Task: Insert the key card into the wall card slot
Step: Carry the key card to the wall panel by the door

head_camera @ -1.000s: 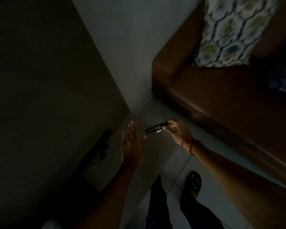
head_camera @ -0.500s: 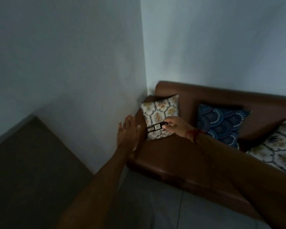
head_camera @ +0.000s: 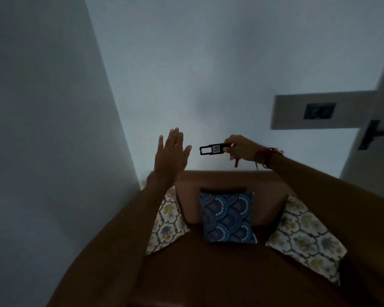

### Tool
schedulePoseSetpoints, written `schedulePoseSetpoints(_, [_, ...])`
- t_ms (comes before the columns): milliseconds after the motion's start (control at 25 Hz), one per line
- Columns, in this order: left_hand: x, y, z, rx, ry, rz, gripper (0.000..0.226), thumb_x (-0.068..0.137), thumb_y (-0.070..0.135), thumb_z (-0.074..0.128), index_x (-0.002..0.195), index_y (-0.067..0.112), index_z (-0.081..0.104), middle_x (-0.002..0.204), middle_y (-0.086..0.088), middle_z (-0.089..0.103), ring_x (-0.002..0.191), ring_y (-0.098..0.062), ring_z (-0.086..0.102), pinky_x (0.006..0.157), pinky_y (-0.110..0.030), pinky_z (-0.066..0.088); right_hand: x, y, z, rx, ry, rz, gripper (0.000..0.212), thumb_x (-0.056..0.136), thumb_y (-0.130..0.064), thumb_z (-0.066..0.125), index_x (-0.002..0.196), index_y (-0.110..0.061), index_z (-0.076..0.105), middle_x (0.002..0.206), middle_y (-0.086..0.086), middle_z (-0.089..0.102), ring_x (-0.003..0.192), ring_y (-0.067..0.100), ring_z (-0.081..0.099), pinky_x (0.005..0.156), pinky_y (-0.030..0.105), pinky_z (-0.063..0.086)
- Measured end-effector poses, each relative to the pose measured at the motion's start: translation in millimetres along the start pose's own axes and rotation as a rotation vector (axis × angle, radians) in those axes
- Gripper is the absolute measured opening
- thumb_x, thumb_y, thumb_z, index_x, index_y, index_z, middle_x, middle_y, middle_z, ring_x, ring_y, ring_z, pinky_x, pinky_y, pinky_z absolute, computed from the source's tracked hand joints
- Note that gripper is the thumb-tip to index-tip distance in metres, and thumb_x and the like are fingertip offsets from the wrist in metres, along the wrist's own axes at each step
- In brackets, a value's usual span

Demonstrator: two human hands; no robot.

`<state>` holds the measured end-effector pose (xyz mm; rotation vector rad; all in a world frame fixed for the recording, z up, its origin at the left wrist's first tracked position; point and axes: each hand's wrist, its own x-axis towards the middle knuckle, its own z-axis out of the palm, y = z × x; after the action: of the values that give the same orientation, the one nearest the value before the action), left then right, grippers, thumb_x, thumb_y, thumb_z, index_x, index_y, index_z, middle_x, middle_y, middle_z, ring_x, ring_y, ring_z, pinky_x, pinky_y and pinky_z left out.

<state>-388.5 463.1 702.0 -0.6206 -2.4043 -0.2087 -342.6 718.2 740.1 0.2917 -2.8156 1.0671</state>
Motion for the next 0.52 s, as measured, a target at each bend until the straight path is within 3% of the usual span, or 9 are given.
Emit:
schedulePoseSetpoints(120, [49, 53, -3, -0.021, 0.049, 0.074, 0.057, 0.109, 0.041, 0.032, 0.152, 0.002, 0.036, 0.164, -0.016, 0.032, 0.156, -0.026, 0.023, 0.128, -0.053, 0.019, -15, 24, -72, -0.063, 0.13, 0.035, 0.022, 0.098, -0.008, 0.051, 0.112, 0.004, 0.061, 0.09, 0.01, 0.058, 0.071, 0.022, 0.063, 0.061, 0.027, 0.052])
schedulePoseSetpoints(240, [94, 102, -1, -0.053, 0.075, 0.14, 0.057, 0.109, 0.041, 0.032, 0.152, 0.002, 0.036, 0.164, -0.016, 0.032, 0.156, -0.026, 0.023, 0.128, -0.053, 0.018, -40, 50, -129, -0.087, 0.275, 0.049, 0.02, 0.091, -0.006, 0.062, 0.111, -0.003, 0.065, 0.089, 0.013, 0.067, 0.075, 0.021, 0.065, 0.064, 0.029, 0.055])
schedulePoseSetpoints(440, [165, 184, 17, -0.091, 0.127, 0.257, 0.055, 0.109, 0.041, 0.033, 0.147, 0.002, 0.041, 0.162, -0.018, 0.036, 0.155, -0.029, 0.026, 0.128, -0.055, 0.019, -72, 98, -218, -0.109, 0.59, 0.068, 0.016, 0.077, -0.004, 0.076, 0.092, -0.002, 0.072, 0.085, 0.02, 0.074, 0.072, 0.023, 0.066, 0.071, 0.034, 0.057])
schedulePoseSetpoints(520, [190, 220, 32, -0.098, 0.142, 0.297, 0.055, 0.109, 0.042, 0.032, 0.145, 0.002, 0.043, 0.161, -0.018, 0.038, 0.154, -0.029, 0.027, 0.127, -0.055, 0.02, -78, 120, -253, -0.145, 0.619, 0.081, 0.014, 0.079, -0.005, 0.073, 0.093, -0.007, 0.076, 0.081, 0.013, 0.075, 0.069, 0.018, 0.066, 0.067, 0.025, 0.057])
